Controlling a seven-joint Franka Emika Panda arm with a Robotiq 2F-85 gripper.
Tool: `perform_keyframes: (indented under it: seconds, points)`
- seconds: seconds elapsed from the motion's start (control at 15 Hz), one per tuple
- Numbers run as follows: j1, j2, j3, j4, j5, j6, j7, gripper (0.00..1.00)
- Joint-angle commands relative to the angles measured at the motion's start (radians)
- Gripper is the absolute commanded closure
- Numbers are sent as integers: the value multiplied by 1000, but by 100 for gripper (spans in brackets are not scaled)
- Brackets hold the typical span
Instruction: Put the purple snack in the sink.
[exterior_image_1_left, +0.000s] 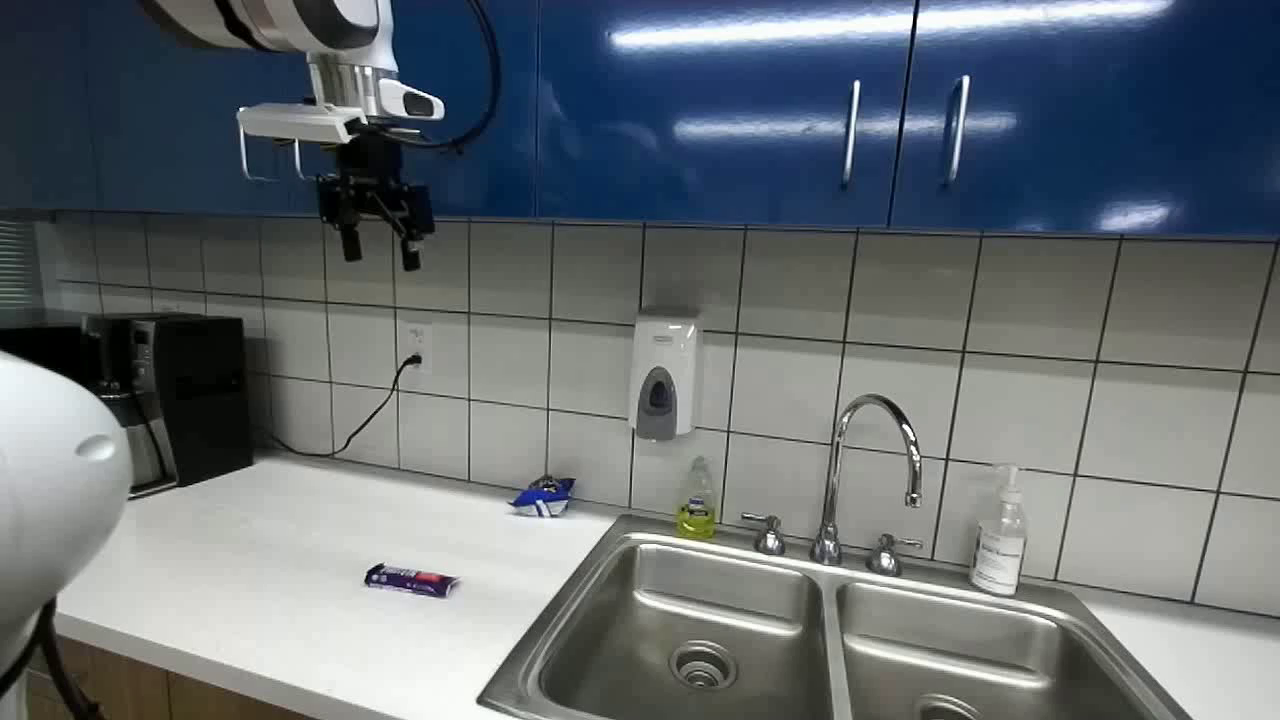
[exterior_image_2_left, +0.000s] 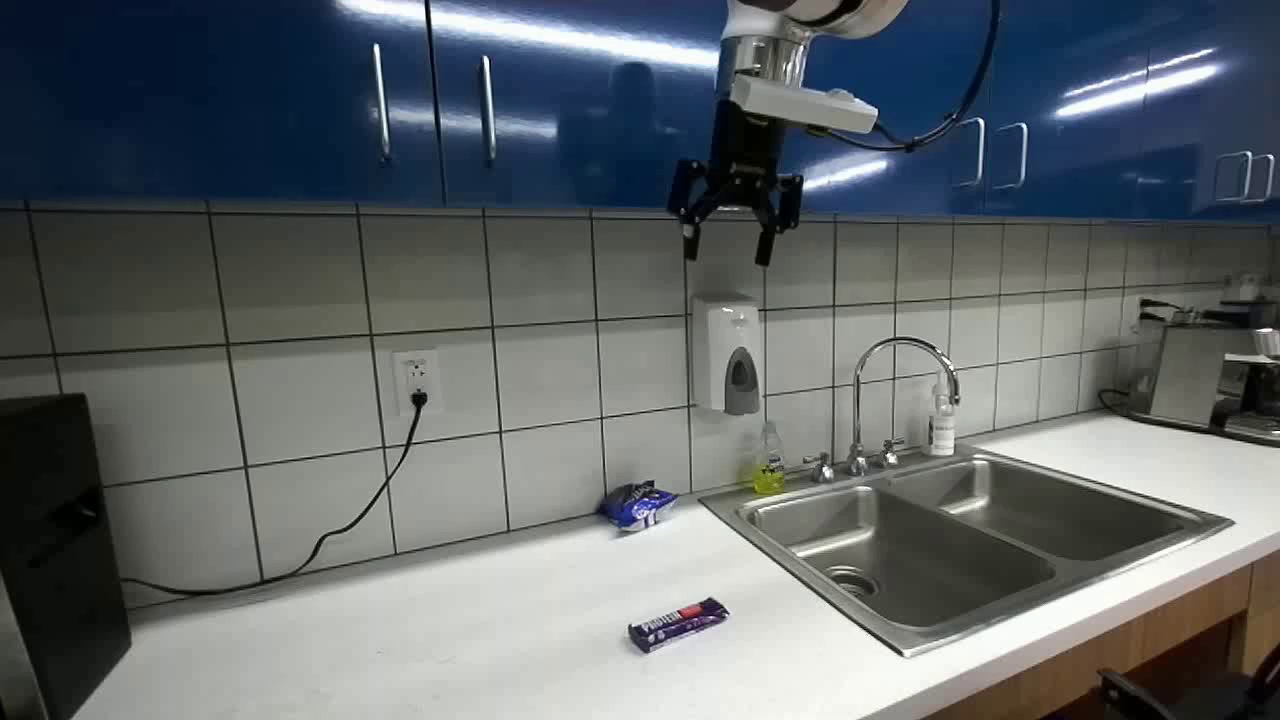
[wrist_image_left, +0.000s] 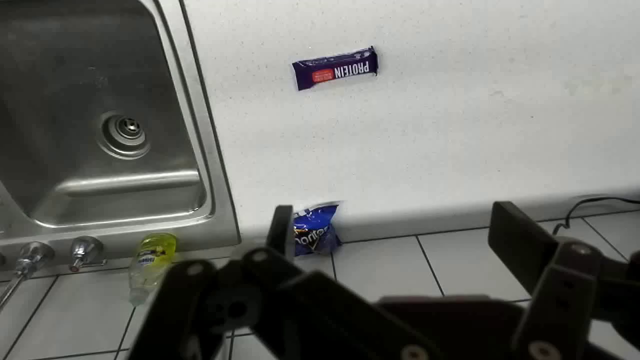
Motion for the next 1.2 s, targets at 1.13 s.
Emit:
perform_keyframes:
  seconds: [1.13]
  points:
    - [24, -58, -1, -131, -26, -98, -33, 0]
